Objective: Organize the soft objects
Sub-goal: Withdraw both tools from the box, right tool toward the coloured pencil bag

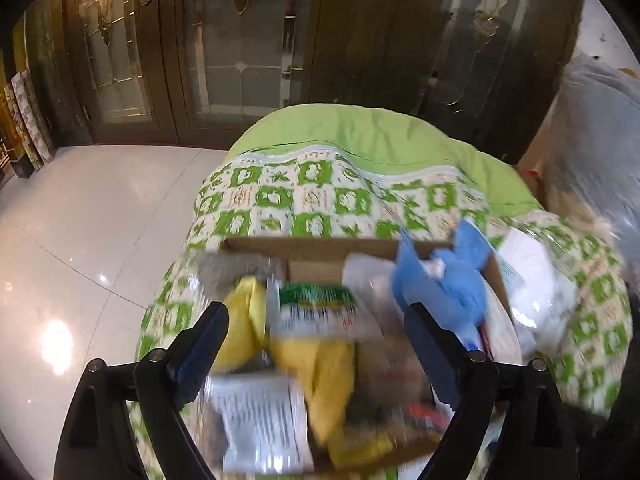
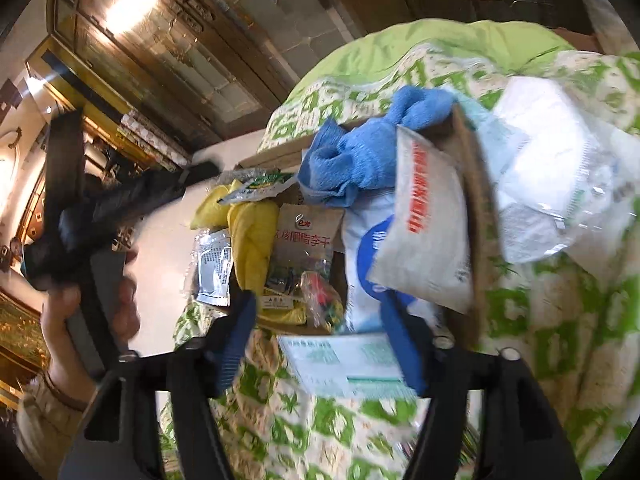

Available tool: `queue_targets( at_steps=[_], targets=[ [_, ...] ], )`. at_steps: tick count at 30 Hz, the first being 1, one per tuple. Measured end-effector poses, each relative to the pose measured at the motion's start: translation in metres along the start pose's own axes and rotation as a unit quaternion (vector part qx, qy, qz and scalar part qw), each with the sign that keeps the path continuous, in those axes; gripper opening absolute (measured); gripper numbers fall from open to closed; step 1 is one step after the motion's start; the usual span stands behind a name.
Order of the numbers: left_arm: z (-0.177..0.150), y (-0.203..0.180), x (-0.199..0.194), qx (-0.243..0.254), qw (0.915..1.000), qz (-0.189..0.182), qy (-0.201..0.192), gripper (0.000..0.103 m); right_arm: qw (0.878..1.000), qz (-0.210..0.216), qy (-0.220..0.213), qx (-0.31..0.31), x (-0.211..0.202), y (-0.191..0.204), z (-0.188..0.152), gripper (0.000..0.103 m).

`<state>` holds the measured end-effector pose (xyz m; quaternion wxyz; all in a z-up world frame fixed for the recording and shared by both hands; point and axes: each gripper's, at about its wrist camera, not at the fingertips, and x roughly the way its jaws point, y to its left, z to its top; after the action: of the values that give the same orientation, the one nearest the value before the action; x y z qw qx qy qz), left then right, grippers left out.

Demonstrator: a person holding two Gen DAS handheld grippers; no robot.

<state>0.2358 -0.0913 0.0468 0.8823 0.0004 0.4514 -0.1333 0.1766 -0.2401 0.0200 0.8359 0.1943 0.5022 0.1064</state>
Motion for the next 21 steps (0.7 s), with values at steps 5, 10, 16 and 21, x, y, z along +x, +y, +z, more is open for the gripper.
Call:
queue_targets(
  at_steps=[5, 10, 16, 21],
  targets=[
    [-0.056, 0.001, -0.038, -0.007, 0.9996, -0.026, -0.006, 0.097, 1.000, -0.013, -0.018, 0.014, -0.031, -0.015, -0.014, 0.078],
    [-0.129, 0.002, -0.056, -0.025, 0.9994, -0.025, -0.001, 0.097, 0.999, -0.028, 0.001, 0.043, -0.037, -0.034, -0.035, 0.080],
    [-0.218, 0.011, -0.040, -0.101, 0.9930, -0.041, 0.048, 0.097, 0.998, -0.048, 0.020, 0.045, -0.040, -0.043, -0.055, 0.080],
    [-0.220, 0.005, -0.059, -0.093, 0.9947, -0.035, 0.026, 0.097, 0.995, -0.067, 0.050, 0.047, -0.037, -0.049, -0.068, 0.080]
  ],
)
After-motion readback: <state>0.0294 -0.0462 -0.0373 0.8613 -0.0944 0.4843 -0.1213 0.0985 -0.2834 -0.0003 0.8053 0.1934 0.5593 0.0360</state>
